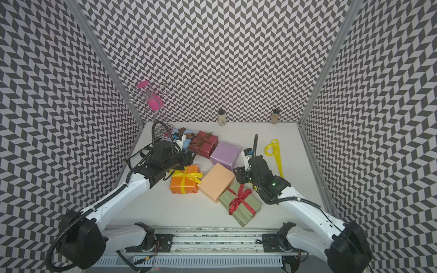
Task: Untie the ribbon bows on the gift boxes
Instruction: Place the ribbon at the center of the board, then move the gift box to the center of the board.
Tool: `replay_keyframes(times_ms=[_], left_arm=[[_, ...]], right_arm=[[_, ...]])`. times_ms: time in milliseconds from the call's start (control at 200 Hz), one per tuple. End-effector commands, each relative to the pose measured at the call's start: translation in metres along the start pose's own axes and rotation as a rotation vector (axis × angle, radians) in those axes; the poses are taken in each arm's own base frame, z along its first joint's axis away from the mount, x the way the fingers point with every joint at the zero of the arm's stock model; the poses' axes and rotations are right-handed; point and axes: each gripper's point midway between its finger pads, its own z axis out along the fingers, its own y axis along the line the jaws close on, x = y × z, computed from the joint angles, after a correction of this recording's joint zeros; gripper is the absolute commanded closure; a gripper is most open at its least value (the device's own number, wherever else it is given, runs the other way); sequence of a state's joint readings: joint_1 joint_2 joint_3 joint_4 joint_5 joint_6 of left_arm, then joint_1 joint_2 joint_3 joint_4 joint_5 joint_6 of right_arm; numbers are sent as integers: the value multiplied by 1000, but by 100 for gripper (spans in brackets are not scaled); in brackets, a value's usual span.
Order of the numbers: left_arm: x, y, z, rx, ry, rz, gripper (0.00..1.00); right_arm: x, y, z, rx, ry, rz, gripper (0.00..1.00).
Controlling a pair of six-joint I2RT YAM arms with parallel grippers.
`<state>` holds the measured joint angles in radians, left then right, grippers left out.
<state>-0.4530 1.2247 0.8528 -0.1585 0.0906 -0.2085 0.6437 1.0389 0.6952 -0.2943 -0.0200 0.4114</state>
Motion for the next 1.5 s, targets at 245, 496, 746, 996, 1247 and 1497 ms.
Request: replay_keyframes(times_ms=[245, 496, 746, 996, 1247, 1497], left_arm=[[15, -54, -14, 124, -40, 20, 30], [9, -54, -20, 117, -64, 38, 30], [2, -55, -26, 123, -92, 37, 29], [1, -57, -26, 131, -88, 36, 30], [0, -58, -30, 137, -96, 33, 30], [1, -61, -31, 160, -97, 30, 30]], right_arm=[[95, 32, -25, 72, 210, 74, 50], [146, 62, -34, 80, 388, -38, 52], [155, 26, -35, 243, 369, -58, 44], [153, 15, -21, 268, 287, -35, 43], [133, -16, -9, 260, 205, 78, 44], [88, -45, 5, 277, 101, 90, 44]])
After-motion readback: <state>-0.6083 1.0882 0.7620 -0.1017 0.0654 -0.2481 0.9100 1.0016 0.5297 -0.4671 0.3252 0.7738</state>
